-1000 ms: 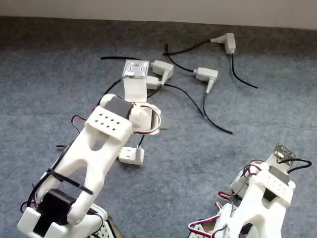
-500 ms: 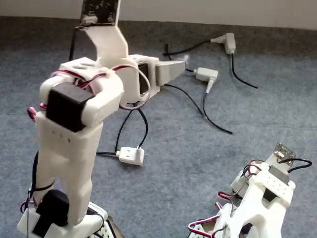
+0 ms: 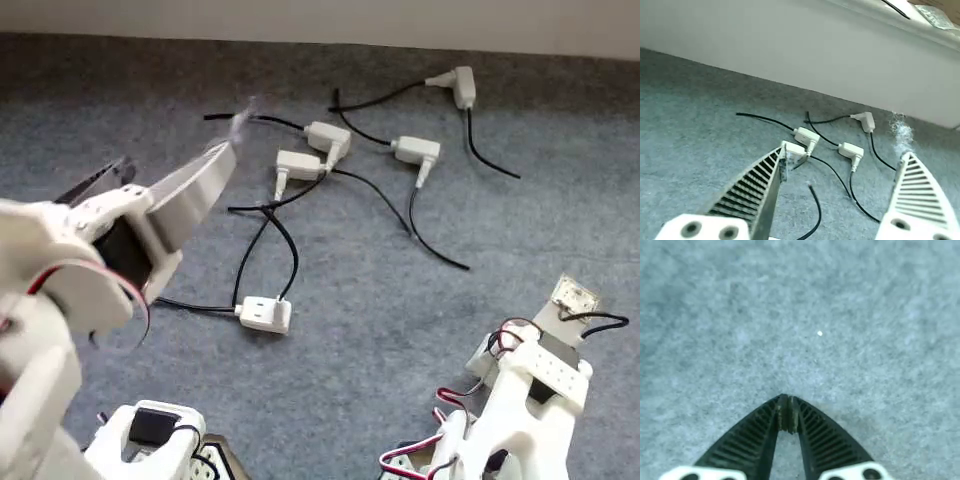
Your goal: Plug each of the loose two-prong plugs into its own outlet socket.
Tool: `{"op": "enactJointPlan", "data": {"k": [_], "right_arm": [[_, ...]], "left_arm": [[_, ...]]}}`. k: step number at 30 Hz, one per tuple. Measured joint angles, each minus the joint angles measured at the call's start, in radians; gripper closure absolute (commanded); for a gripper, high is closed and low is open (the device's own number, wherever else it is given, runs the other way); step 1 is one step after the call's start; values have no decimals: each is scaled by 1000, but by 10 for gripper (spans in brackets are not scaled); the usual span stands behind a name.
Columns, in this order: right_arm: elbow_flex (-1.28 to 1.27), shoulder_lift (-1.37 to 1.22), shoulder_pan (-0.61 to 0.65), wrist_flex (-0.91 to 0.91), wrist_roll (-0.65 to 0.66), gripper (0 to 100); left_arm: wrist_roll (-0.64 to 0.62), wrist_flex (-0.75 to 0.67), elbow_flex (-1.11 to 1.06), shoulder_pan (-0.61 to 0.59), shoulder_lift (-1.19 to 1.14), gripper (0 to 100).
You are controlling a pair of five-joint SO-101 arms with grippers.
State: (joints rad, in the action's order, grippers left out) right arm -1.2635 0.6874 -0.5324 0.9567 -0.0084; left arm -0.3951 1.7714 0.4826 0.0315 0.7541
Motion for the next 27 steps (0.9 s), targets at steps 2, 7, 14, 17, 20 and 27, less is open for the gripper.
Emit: {"op": "enactJointPlan", "data": {"k": [2,7,14,17,20,27], "right_arm": [[15,0,32,-21,0,990],[166,0,83,-31,0,988],[451,-2,120,-31,0,943],[560,-2,184,2,49,871],[631,-2,282,72,109,796],[664,-2,529,212,262,755]], "left_arm": [[0,0,-115,-37,104,659],[0,0,-428,-106,356,659],[0,-95,-818,-112,638,659],[37,-147,-924,-112,733,659],[118,-195,-1028,-112,789,659],[181,-322,-1307,-112,859,657]]}}
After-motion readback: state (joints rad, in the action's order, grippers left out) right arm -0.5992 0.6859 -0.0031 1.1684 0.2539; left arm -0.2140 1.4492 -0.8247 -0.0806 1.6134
